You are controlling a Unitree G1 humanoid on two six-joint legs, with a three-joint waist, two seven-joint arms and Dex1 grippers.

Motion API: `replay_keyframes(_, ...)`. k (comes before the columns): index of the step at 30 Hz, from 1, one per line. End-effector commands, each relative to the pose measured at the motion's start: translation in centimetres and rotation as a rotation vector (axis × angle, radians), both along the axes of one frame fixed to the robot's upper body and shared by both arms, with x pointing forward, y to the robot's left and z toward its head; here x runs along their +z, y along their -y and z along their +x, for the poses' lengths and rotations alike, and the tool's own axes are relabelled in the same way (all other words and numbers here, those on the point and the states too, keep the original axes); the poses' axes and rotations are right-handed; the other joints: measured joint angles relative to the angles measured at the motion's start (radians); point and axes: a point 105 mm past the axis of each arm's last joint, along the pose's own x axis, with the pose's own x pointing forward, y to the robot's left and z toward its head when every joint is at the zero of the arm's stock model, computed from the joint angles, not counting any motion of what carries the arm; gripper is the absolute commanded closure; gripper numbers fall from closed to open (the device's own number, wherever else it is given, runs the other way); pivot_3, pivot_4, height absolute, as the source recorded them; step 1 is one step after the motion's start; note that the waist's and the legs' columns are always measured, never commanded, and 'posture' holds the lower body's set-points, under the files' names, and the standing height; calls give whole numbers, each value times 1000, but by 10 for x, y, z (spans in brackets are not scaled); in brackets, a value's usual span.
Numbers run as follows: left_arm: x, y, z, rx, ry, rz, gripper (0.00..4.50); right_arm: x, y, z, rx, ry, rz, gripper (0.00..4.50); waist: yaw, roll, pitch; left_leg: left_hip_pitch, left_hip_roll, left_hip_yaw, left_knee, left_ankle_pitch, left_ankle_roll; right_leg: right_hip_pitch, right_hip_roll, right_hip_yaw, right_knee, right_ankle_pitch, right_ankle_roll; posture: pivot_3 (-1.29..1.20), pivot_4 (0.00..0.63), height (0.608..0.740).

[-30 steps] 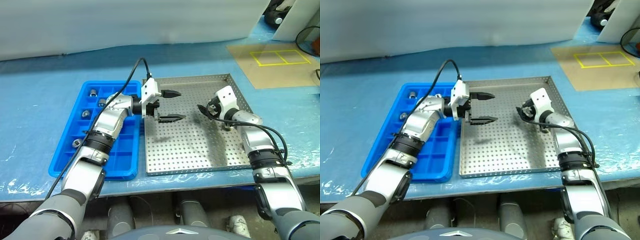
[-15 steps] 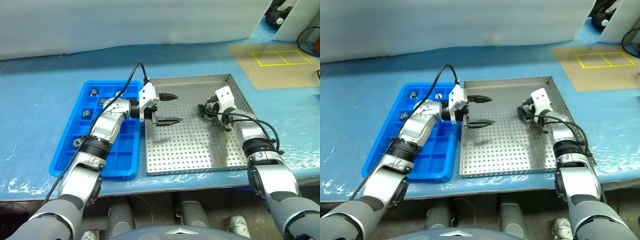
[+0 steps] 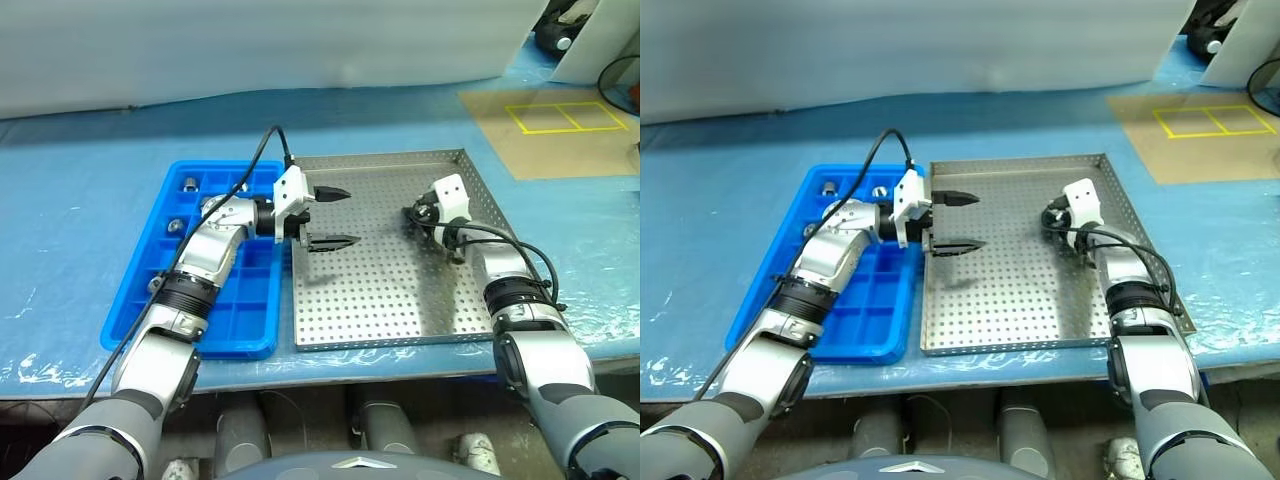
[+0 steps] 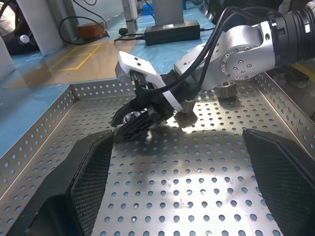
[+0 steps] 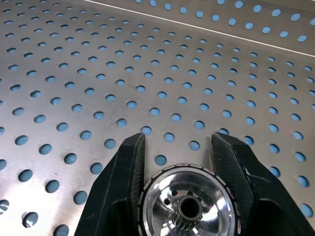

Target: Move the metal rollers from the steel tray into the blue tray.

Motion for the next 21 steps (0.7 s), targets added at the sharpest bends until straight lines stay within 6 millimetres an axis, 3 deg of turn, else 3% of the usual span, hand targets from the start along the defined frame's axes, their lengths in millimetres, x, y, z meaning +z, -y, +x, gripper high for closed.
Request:
replay_keyframes(1,12,0,-3,-6,47,-16,80,2,11,-2,-39,7,3,2803,-1,0,0,0,0,0,0,0,0,0,0,0,0,0,0,-341,150,740)
replay_keyframes(6,13,-3,-3,-6,43,-12,80,9,-6,-2,36,36,1,2803,-1,0,0,0,0,0,-1,0,0,0,0,0,-1,0,0,-338,150,740)
replay_keyframes(9,13,-12,-8,-20,30,9,80,24,-26,-2,113,85,-20,2803,-4,0,0,0,0,0,-1,0,0,-1,0,0,-1,0,0,-336,150,740)
replay_keyframes(15,19,-49,-24,21,13,42,80,70,-93,-18,413,177,69,2803,-4,1,1,-2,2,1,-7,2,-3,-7,1,0,0,0,0,-266,150,740)
replay_keyframes(21,24,-83,-31,160,17,64,80,88,-160,-48,738,178,86,2803,12,1,1,-2,3,1,-9,2,-3,-6,1,-1,-2,-1,-1,-128,150,740)
